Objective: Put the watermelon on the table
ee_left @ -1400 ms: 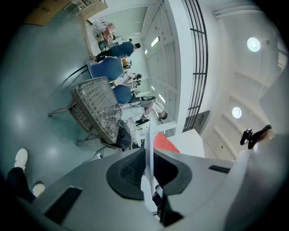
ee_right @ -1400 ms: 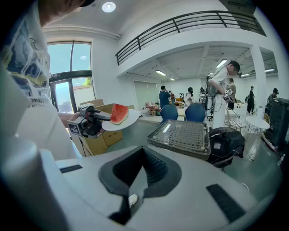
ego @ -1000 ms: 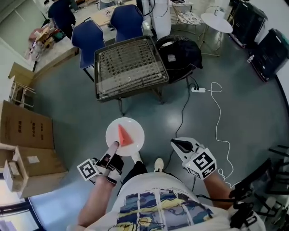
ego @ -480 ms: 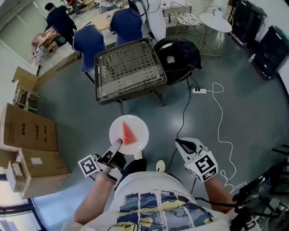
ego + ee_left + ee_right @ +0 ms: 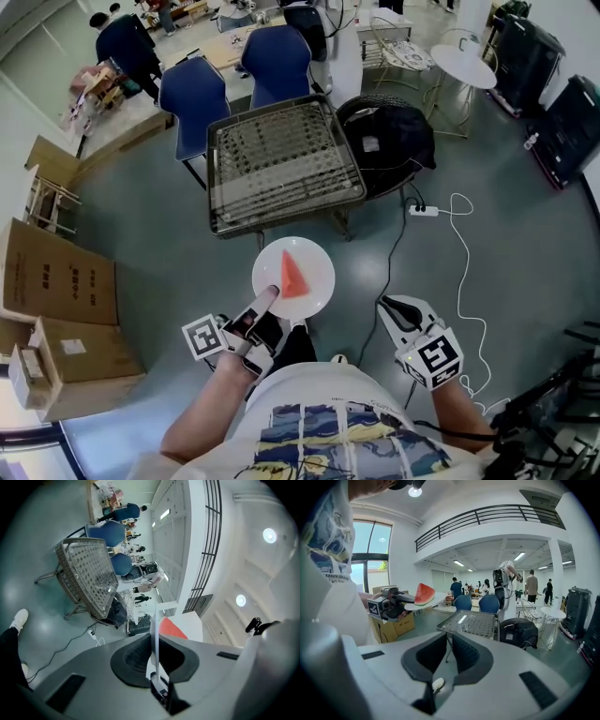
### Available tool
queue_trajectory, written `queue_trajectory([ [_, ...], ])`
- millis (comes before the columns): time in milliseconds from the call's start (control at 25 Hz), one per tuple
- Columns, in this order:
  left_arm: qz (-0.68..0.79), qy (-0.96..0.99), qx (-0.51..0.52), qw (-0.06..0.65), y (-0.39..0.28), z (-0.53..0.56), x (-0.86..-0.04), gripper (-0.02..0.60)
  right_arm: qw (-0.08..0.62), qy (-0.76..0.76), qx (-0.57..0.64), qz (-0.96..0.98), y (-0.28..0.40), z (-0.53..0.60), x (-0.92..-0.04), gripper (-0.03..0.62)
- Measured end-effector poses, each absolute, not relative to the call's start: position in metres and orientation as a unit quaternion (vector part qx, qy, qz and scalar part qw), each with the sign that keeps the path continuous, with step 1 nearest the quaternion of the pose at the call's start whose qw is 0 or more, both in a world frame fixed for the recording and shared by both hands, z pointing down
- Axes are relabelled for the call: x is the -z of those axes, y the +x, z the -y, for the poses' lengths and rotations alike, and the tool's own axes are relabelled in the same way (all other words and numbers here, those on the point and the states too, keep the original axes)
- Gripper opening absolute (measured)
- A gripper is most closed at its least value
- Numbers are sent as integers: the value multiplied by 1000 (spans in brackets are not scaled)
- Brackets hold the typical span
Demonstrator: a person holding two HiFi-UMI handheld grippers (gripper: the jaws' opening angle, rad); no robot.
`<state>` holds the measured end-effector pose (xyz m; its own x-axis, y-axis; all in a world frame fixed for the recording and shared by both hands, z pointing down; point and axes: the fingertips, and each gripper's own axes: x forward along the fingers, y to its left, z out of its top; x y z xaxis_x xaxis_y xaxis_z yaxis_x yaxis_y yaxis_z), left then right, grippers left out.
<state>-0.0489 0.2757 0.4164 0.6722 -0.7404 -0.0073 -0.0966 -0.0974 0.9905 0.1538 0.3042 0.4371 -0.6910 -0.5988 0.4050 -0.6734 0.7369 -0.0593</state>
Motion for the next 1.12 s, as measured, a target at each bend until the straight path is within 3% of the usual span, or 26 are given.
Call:
queue_trajectory([
  [200, 295, 698, 249, 603, -84, -206, -420, 28, 200, 353, -106, 908, 112, -241, -428, 51],
  [600, 280, 717, 217, 601, -149, -56, -436, 28, 194, 378, -112, 898, 28, -114, -420, 51],
  [1120, 301, 684, 226, 625, -126, 113, -515, 28, 216, 354, -143, 899, 45, 27, -459, 51],
])
